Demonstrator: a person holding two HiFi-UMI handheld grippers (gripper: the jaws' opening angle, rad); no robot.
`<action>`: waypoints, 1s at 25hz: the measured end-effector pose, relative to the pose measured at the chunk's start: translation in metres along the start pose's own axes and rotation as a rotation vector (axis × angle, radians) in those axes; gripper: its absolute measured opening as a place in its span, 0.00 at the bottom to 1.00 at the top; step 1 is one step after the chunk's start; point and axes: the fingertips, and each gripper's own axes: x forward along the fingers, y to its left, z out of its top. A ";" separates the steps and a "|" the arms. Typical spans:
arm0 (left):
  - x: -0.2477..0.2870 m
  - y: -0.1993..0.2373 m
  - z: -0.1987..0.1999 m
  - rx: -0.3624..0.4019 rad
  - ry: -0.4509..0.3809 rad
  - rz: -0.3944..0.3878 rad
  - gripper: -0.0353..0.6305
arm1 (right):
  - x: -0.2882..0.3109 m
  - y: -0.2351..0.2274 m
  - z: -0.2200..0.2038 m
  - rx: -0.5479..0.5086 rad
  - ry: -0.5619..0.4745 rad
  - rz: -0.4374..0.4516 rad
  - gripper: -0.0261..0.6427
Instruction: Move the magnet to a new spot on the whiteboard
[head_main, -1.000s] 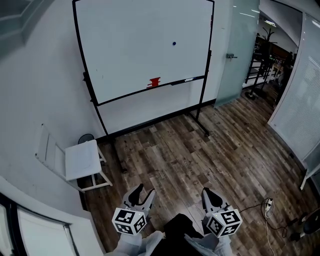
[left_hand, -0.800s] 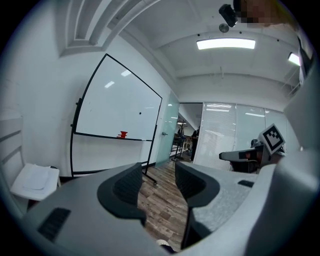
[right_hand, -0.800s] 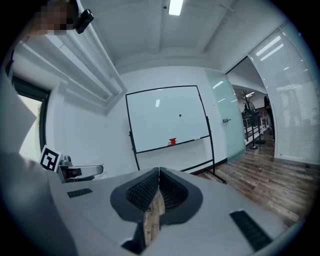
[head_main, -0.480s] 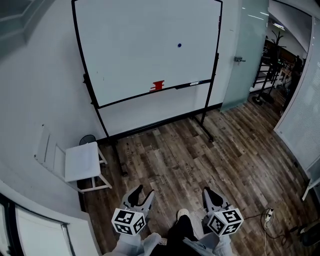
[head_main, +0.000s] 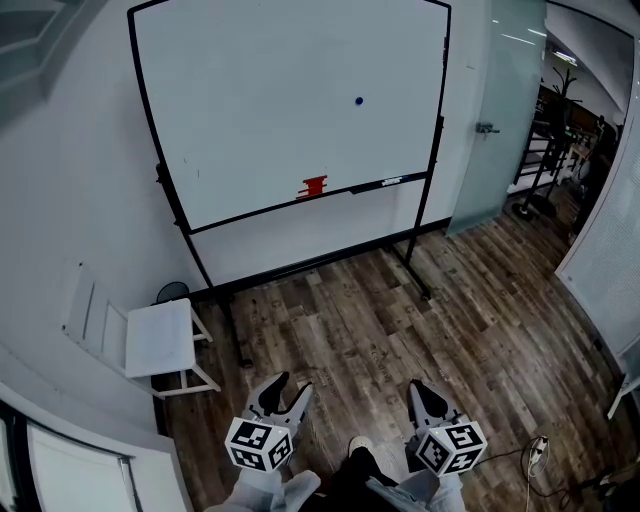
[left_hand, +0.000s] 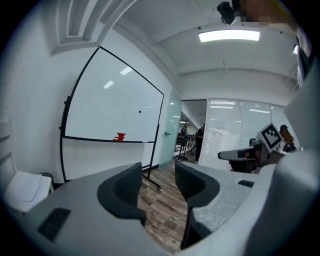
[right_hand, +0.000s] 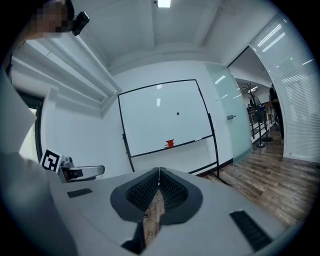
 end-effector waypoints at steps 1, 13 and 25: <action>0.008 0.002 0.003 0.002 0.000 0.002 0.36 | 0.006 -0.005 0.003 0.000 0.000 0.003 0.08; 0.095 0.008 0.022 -0.005 -0.008 0.024 0.36 | 0.067 -0.067 0.033 -0.017 0.018 0.038 0.08; 0.169 0.012 0.027 -0.012 -0.019 0.070 0.36 | 0.123 -0.131 0.050 -0.031 0.029 0.076 0.08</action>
